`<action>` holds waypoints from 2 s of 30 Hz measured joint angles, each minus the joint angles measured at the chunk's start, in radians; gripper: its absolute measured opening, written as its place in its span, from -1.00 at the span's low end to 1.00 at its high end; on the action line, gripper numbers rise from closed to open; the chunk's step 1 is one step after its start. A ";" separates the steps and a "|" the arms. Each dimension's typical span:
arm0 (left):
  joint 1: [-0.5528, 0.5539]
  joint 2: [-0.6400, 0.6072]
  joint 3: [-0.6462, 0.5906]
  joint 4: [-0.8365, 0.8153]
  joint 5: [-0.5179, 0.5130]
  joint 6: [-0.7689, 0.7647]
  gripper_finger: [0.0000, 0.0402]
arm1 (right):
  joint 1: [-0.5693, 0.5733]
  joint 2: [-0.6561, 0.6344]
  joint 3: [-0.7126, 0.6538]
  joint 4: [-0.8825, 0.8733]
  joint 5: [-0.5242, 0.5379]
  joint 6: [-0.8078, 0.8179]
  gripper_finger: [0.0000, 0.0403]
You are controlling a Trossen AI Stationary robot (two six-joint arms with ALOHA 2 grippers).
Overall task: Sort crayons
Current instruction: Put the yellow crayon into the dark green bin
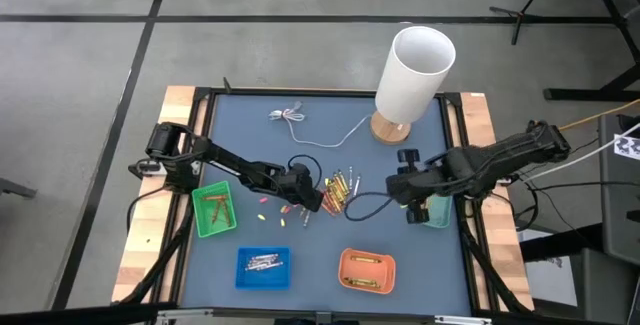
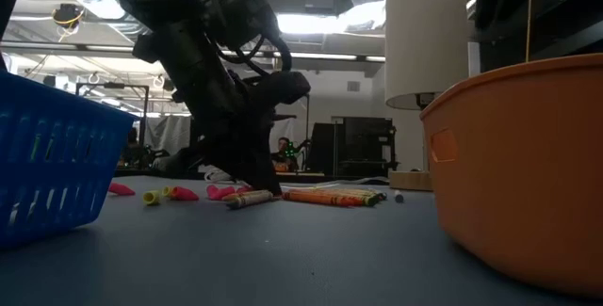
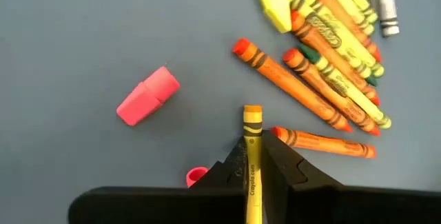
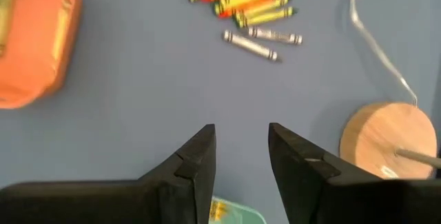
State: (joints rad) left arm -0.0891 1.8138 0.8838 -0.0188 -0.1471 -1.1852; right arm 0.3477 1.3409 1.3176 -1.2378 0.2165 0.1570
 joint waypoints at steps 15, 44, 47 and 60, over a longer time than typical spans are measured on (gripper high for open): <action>-0.003 -0.163 0.002 0.266 -0.110 0.448 -0.99 | -0.001 -0.349 -0.607 0.703 -0.018 0.146 -0.35; -0.202 -0.166 0.004 0.836 -0.093 1.059 -0.98 | -0.001 0.228 -0.652 2.094 -0.010 0.044 -0.35; -0.211 -0.166 0.004 0.827 -0.090 1.063 -0.98 | -0.003 0.255 -0.604 2.073 -0.085 0.017 -0.35; -0.226 -0.166 0.004 0.812 -0.102 1.064 -0.98 | -0.001 0.253 -0.572 1.884 -0.202 0.022 -0.35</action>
State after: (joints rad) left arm -0.3153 1.6482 0.8879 0.7929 -0.2489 -0.1207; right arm 0.3466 1.5944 0.7460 0.6462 0.0147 0.1794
